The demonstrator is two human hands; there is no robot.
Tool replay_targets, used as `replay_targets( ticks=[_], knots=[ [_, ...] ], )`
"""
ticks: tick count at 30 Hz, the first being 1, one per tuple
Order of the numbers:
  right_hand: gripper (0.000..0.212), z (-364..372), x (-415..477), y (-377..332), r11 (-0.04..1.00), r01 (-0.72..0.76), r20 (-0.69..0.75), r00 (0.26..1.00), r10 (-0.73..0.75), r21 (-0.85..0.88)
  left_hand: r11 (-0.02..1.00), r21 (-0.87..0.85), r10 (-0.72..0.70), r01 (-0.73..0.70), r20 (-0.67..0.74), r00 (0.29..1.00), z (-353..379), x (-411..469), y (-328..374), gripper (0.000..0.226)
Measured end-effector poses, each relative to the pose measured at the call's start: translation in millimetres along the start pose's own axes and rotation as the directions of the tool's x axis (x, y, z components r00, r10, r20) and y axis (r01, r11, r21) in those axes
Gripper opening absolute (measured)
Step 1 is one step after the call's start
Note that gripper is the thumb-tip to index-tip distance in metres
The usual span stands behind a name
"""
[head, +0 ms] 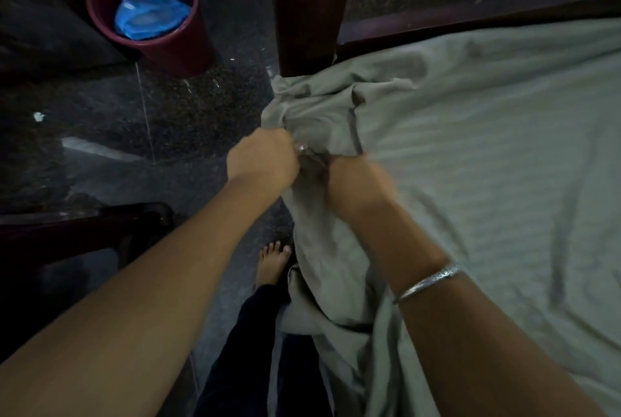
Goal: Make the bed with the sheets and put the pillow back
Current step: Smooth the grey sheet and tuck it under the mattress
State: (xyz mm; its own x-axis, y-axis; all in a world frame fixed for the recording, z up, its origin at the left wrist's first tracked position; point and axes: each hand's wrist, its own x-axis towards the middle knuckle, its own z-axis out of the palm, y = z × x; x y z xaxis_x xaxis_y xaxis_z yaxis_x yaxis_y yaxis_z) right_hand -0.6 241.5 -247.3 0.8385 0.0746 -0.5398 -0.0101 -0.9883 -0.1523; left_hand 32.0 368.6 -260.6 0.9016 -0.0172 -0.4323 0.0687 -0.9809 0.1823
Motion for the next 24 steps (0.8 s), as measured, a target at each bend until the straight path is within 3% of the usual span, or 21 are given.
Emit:
replay_targets(
  ticks=[4, 6, 8, 10, 12, 13, 16, 18, 21, 24],
  knots=[
    [0.03, 6.0, 10.2, -36.4, 0.953, 0.246, -0.105, 0.968, -0.23, 0.177, 0.998, 0.016, -0.063, 0.066, -0.162, 0.985, -13.4, 11.2, -18.4, 0.027],
    [0.027, 6.1, 8.7, -48.3, 0.933, 0.286, -0.13, 0.956, -0.263, 0.216, 0.998, -0.03, -0.061, 0.055, -0.227, 0.972, -14.3, 10.6, -21.0, 0.021],
    [0.027, 3.8, 5.0, -44.2, 0.947, 0.215, -0.237, 0.959, -0.158, 0.239, 0.997, -0.078, -0.024, 0.005, -0.235, 0.972, -15.4, 5.1, -11.6, 0.03],
    [0.03, -1.2, 0.9, -27.0, 0.968, 0.072, -0.313, 0.95, 0.007, 0.239, 0.997, -0.08, 0.005, -0.016, -0.143, 0.99, -12.4, 2.4, 0.0, 0.051],
    [0.037, -4.8, -2.0, -10.3, 0.973, -0.094, -0.203, 0.97, 0.137, 0.21, 0.998, -0.061, -0.015, 0.013, -0.033, 0.999, -4.6, 3.9, 6.0, 0.06],
    [0.038, -3.4, -3.1, -7.5, 0.978, -0.118, -0.14, 0.98, 0.143, 0.171, 0.997, -0.075, -0.018, 0.017, -0.021, 1.0, -0.3, 5.9, 6.3, 0.055],
    [0.026, 4.6, 1.2, -21.5, 0.997, 0.029, -0.095, 0.995, -0.022, 0.075, 0.992, -0.123, 0.011, -0.021, -0.079, 0.997, 2.7, 10.6, 2.4, 0.025],
    [0.025, 10.2, 8.7, -29.7, 0.985, 0.107, -0.12, 0.989, -0.09, 0.137, 0.991, -0.131, 0.01, -0.029, -0.146, 0.989, -0.5, 11.4, -3.5, 0.021],
    [0.025, 7.9, 18.9, -22.7, 0.952, 0.158, -0.176, 0.978, -0.114, 0.264, 0.993, -0.121, -0.022, -0.01, -0.259, 0.966, -6.6, 9.6, -6.7, 0.021],
    [0.029, -1.7, 19.8, 4.3, 0.914, 0.107, -0.311, 0.95, 0.022, 0.392, 0.976, -0.102, 0.149, -0.192, -0.332, 0.931, -8.9, 8.9, 9.4, 0.032]
  ],
)
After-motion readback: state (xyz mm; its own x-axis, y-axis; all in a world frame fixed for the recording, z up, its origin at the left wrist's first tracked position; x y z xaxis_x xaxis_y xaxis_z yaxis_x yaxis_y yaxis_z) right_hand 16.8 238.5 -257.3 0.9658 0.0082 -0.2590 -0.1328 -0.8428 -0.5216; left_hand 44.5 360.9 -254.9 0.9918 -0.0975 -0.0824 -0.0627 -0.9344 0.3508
